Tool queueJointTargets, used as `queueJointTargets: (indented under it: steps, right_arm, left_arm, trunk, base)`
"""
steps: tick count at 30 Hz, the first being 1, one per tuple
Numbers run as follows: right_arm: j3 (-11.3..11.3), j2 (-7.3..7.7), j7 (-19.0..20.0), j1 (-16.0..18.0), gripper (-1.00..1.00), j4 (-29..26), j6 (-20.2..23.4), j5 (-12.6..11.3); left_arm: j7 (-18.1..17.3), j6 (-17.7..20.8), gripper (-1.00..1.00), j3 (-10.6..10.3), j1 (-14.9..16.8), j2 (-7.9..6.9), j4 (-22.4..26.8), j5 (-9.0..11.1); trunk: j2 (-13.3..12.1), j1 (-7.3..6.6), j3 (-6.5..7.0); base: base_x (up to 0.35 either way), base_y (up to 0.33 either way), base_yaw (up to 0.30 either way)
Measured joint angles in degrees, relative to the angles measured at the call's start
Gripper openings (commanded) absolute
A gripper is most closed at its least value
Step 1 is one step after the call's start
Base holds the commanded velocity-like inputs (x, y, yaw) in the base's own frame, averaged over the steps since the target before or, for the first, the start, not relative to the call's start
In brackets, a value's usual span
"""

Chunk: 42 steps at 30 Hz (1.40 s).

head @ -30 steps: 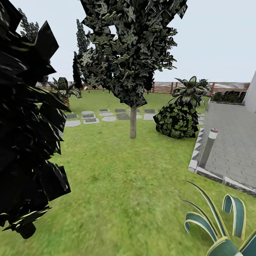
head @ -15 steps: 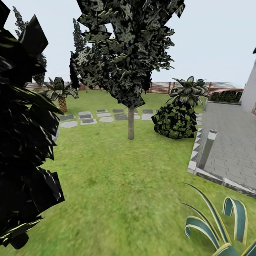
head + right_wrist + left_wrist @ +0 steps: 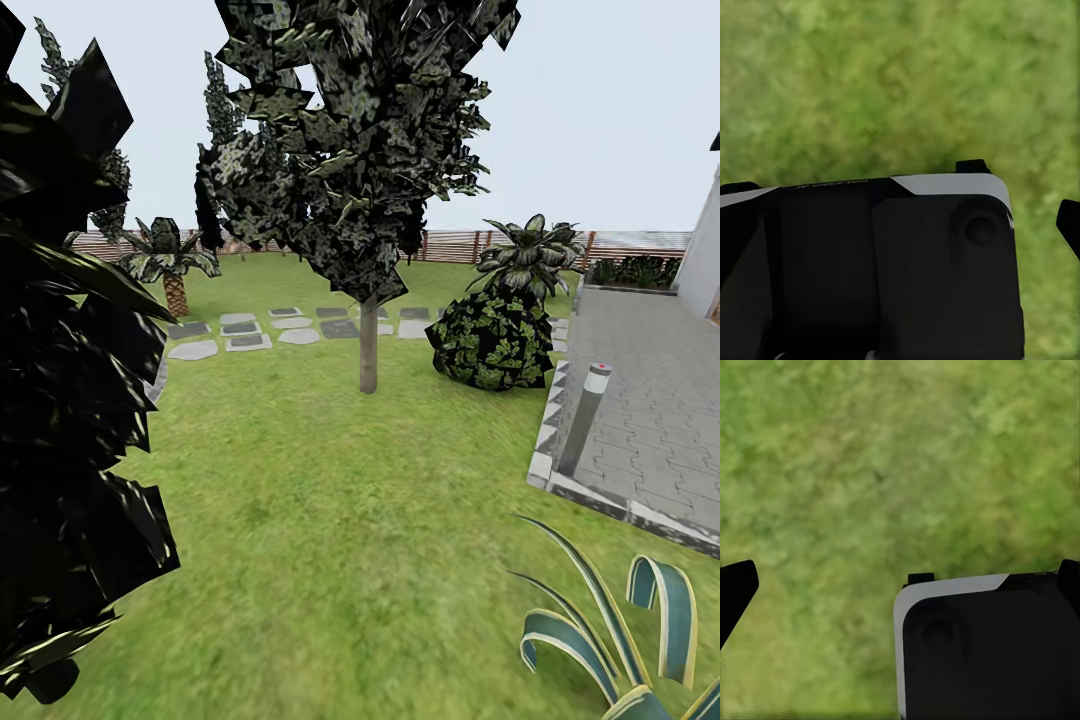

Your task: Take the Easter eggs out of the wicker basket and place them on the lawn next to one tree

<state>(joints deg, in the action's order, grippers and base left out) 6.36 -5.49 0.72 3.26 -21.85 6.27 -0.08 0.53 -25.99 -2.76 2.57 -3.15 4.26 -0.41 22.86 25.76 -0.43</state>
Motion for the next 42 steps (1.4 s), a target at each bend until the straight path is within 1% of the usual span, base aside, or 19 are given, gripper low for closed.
queueJointTargets:
  steps: [17,19,28,42]
  right_arm:
    - [0.00,0.00,0.00,0.00,1.00,0.00,0.00,0.00]
    - [0.00,-0.05,0.00,0.00,1.00,-0.01,0.00,0.00]
    - [0.00,-0.16,0.00,0.00,1.00,-0.03,0.00,0.00]
    - [0.00,-0.17,0.00,0.00,1.00,-0.02,0.01,-0.01]
  left_arm:
    - [0.00,0.00,1.00,0.00,0.00,0.00,0.00,0.00]
    - [0.08,-0.04,1.00,-0.03,-0.01,0.20,0.01,-0.02]
    - [0.39,-0.13,1.00,-0.05,-0.04,0.55,0.01,-0.04]
    - [0.42,-0.18,1.00,-0.05,-0.06,0.54,0.01,-0.08]
  trunk:
    - [0.00,0.00,0.00]
    - [0.00,0.00,0.00]
    - [0.00,0.00,0.00]
    - [0.00,0.00,0.00]
  base:
    - [0.000,0.000,0.000]
    - [0.010,-0.011,0.000]
    - [0.047,-0.093,0.000]
    - [0.037,-0.067,0.000]
